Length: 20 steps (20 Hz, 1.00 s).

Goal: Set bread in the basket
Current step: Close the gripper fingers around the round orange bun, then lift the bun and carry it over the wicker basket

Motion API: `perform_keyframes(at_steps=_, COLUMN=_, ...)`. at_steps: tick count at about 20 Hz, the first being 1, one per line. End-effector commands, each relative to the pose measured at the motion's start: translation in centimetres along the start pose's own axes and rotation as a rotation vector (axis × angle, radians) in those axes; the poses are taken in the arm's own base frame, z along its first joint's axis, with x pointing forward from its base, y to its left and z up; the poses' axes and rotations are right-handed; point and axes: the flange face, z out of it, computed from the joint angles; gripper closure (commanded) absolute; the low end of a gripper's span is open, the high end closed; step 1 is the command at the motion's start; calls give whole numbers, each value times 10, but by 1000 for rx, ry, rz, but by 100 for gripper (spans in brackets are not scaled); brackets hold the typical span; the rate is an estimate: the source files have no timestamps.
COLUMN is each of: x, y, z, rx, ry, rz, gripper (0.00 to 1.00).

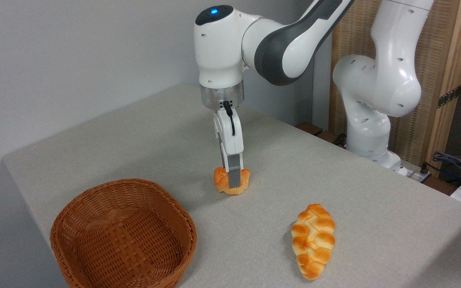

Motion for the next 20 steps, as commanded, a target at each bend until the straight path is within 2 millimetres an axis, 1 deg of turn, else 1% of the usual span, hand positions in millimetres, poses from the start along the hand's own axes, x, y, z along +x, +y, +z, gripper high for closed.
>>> perform_keyframes(at_steps=1, x=-5, y=2, z=1, rx=14, ry=10, rz=20, gripper=64)
perform_keyframes(at_steps=6, x=-5, y=2, z=-1, rx=7, ry=10, rz=10, gripper=64)
perform_keyframes(at_steps=8, x=-6, y=0, z=-5, rx=0, ry=23, rz=-9, gripper=64)
perform_keyframes(at_steps=9, x=-13, y=-8, z=-15, rx=6, ry=37, rz=-42, gripper=64)
perform_keyframes(at_steps=10, x=-13, y=-12, z=-25, rx=-4, ry=38, rz=-63, gripper=62)
perform_keyframes(at_steps=11, x=-9, y=-15, z=-36, rx=-20, ry=41, rz=-83, gripper=58)
perform_keyframes(at_steps=12, x=-6, y=-21, z=-47, rx=-36, ry=48, rz=-113, gripper=57)
perform_keyframes(at_steps=14, x=0, y=-34, z=-66, rx=-29, ry=56, rz=-164, gripper=57)
perform_keyframes(at_steps=17, x=16, y=-62, z=-85, rx=-6, ry=88, rz=-261, gripper=56)
perform_keyframes(at_steps=20, x=41, y=-103, z=-94, rx=-7, ry=136, rz=-357, gripper=54)
